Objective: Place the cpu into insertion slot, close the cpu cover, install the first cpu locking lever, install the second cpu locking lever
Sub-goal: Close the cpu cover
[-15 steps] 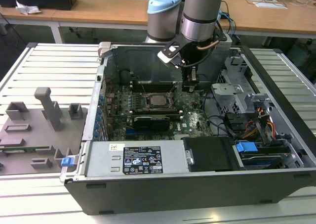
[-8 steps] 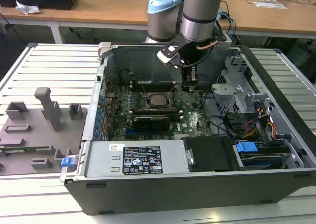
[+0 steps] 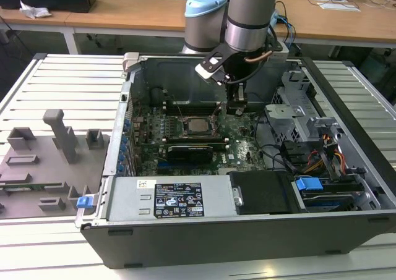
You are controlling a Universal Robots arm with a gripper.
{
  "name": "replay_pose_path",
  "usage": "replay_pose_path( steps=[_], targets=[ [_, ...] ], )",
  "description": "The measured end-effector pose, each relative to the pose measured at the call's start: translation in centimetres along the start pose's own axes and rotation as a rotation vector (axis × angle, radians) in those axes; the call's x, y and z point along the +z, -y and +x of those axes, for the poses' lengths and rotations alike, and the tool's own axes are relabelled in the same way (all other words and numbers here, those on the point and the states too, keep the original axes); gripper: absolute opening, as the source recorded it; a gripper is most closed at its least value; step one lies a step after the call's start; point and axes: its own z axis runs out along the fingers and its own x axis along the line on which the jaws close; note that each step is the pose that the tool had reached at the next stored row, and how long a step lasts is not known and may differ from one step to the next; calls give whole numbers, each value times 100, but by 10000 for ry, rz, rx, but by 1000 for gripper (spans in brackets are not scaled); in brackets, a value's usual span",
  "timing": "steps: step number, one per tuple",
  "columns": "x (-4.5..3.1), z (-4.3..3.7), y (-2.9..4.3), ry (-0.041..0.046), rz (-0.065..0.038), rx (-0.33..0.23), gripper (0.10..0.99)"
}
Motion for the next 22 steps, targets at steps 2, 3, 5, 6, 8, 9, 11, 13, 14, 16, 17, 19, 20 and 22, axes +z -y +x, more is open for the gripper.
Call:
replay_pose_path(
  steps=[2, 3, 5, 6, 8, 9, 11, 13, 14, 16, 17, 19, 20, 22],
  targets=[
    [0, 0, 8, -1, 0, 2, 106],
    [0, 0, 10, 0, 0, 2, 106],
    [0, 0, 16, -1, 0, 0, 106],
    [0, 0, 18, 0, 0, 0, 106],
    [-1, 0, 25, 0, 0, 0, 106],
    [-1, 0, 28, 0, 0, 1, 106],
    [-1, -1, 42, 0, 0, 0, 106],
    [-1, -1, 58, 0, 0, -1, 106],
    [-2, -1, 68, 0, 0, 0, 106],
    [-2, -2, 104, -1, 0, 0, 106],
    [-2, -2, 131, -1, 0, 0, 106],
    [0, -3, 167, -1, -1, 0, 106],
    [9, -3, 199, 0, 0, 1, 106],
    [58, -5, 228, 1, 0, 0, 106]
  ],
)
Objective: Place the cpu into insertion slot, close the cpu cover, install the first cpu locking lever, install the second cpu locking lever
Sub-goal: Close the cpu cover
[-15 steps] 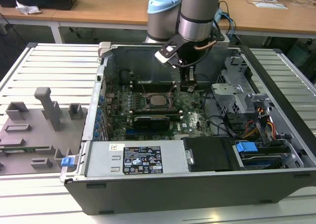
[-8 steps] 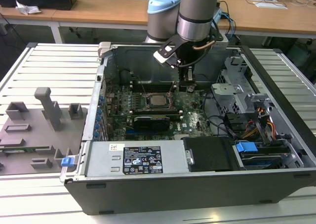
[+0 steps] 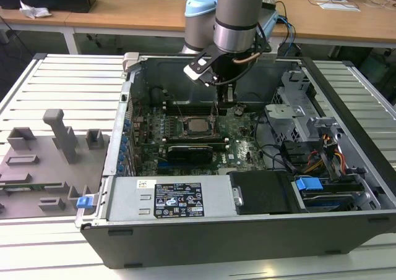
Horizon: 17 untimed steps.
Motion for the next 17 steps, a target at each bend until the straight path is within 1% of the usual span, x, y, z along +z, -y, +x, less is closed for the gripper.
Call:
replay_pose_path(
  steps=[1, 3, 5, 7, 10, 13, 15, 17],
  targets=[
    [17, 0, 7, 1, 1, -1, 106],
    [39, -1, 54, 3, -1, -2, 106],
    [49, -3, 147, 2, -10, -1, 106],
    [68, -4, 207, 2, -20, -1, 106],
    [103, -7, 331, 2, -39, -2, 106],
    [168, -10, 444, 4, -38, -3, 106],
    [211, -11, 503, 2, -38, -21, 106],
    [249, -12, 532, -18, -37, -153, 106]
  ],
)
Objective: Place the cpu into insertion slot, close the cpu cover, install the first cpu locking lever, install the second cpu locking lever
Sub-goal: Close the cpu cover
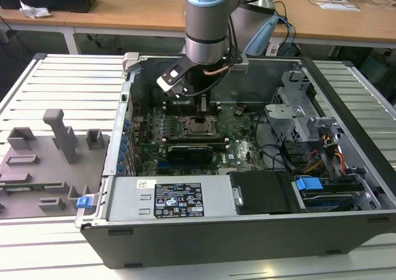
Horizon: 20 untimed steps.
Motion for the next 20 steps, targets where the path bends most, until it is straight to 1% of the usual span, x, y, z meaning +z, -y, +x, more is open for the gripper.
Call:
replay_pose_path(
  steps=[1, 3, 6, 8, 10, 12, 13, 16, 17, 19, 20],
  targets=[
    [24, -1, 24, -13, 3, -206, 106],
    [26, -1, 64, -15, 2, -250, 106],
    [33, 0, 144, -18, -6, -266, 106],
    [54, -1, 169, -17, -8, -270, 106],
    [91, 0, 174, -16, -7, -275, 106],
    [108, -1, 175, -13, -4, -278, 106],
    [107, -1, 175, -12, -6, -277, 106],
    [59, 0, 172, -16, -9, -277, 106],
    [59, 1, 169, -18, -11, -276, 106],
    [59, 1, 146, -17, -9, -276, 106],
    [59, 1, 117, -15, -8, -275, 106]
  ],
)
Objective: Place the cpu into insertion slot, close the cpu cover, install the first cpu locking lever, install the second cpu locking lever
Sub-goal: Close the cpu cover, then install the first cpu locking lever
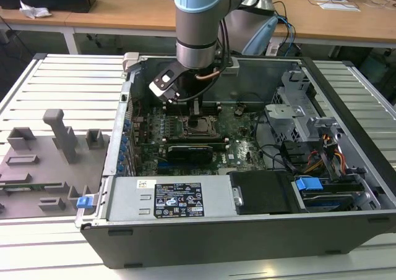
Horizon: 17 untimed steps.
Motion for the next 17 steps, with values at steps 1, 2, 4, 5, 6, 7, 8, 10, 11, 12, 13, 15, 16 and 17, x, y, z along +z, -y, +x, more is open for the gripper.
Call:
replay_pose_path(
  steps=[1, 2, 4, 5, 6, 7, 8, 10, 11, 12, 13, 15, 16, 17],
  targets=[
    [1, 0, -14, 0, 0, -1, 106],
    [1, -1, -48, 0, 0, -2, 106],
    [3, -2, -86, -1, -1, -2, 106],
    [3, -2, -87, -1, -1, -1, 106],
    [3, -2, -87, 0, -1, 0, 106],
    [2, -2, -88, 0, -1, 0, 106],
    [3, -2, -88, 0, 0, -2, 106],
    [3, -2, -89, 0, -1, -1, 106],
    [3, -2, -90, -1, -1, -1, 106],
    [3, -2, -90, -1, -1, -1, 106],
    [3, -2, -90, -1, -1, -1, 106],
    [0, -2, -90, 0, -1, -2, 106],
    [-1, -2, -90, -1, -1, -1, 106],
    [-1, -2, -90, -1, -1, -1, 106]
  ],
)
